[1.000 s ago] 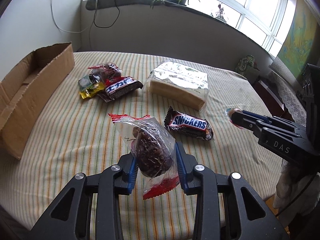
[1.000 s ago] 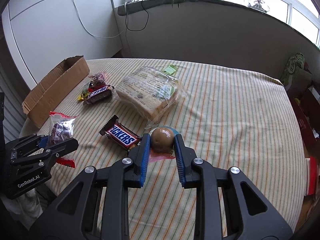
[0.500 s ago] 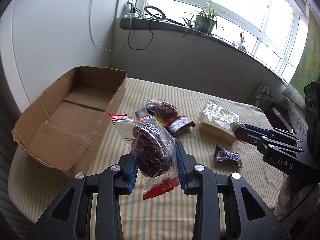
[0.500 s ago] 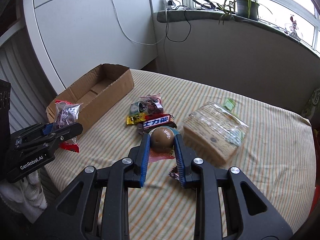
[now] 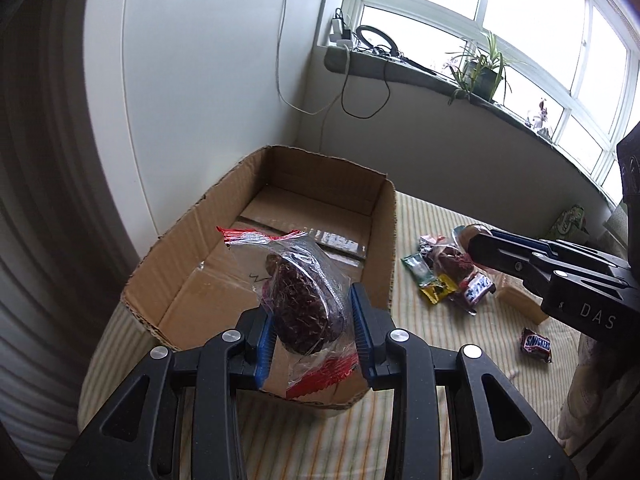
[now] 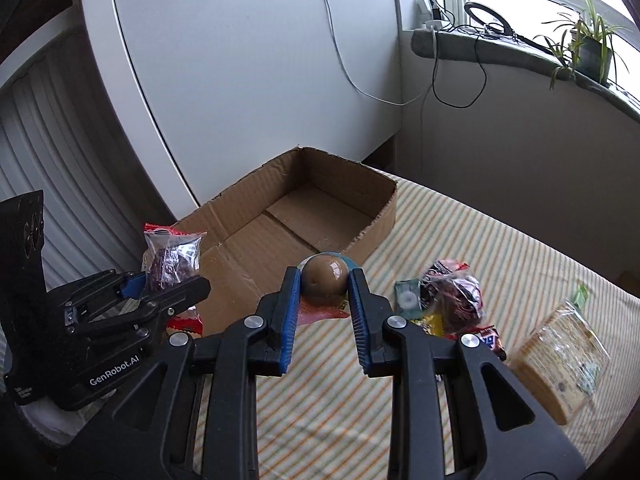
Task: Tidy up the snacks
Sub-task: 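Carry the cookie bag and egg into the cardboard box and release both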
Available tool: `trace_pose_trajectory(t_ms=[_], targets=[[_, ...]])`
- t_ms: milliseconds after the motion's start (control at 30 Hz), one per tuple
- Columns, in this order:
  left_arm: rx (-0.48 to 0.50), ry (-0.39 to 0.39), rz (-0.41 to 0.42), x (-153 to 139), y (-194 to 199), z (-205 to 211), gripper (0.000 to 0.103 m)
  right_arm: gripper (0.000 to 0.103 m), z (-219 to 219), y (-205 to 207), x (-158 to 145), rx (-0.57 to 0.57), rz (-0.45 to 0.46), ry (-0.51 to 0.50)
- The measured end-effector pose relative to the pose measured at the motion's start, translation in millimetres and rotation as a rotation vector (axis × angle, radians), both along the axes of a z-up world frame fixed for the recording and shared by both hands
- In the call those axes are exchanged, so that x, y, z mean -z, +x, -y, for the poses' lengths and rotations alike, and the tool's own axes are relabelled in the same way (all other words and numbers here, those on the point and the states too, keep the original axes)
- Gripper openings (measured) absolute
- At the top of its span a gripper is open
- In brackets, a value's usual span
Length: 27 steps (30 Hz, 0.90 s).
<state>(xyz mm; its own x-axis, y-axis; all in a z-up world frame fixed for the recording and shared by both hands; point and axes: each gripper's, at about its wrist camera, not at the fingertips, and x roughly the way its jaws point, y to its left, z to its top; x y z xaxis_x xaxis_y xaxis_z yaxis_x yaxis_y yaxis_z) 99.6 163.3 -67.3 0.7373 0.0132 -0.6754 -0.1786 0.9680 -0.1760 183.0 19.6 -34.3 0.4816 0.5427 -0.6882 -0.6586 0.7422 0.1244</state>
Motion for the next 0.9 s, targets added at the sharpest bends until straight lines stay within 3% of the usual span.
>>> trace_pose_trajectory(t_ms=[233,500,567,600,633,667,900], targets=[[-0.015,-0.023,-0.011,5.0,5.3,-21.9,0.033,0.025,-42.4,12.4,11.5,-0.035,-0.019,-0.027],[-0.014,-0.031,-0.012,6.8,10.1,-29.1,0.035,0.029,-57.6,17.6,18.0,-0.048,-0.029,-0.03],[-0.018,-0.03,-0.009,6.1,10.2,-29.8,0.039,0.038,-56.6,17.4,16.9,-0.045,-0.026,-0.031],[-0.021,-0.028,-0.007,5.3,9.9,-29.7,0.046,0.045,-56.3,17.1,16.0,-0.043,-0.022,-0.029],[-0.024,-0.028,-0.003,4.5,9.3,-29.6,0.056,0.048,-55.1,16.6,14.8,-0.041,-0.018,-0.027],[-0.025,-0.028,0.001,3.7,8.4,-29.8,0.059,0.048,-53.5,16.3,13.4,-0.04,-0.018,-0.025],[-0.039,-0.023,0.021,-1.6,0.8,-27.5,0.06,0.048,-31.3,10.0,4.8,-0.02,-0.01,-0.013]])
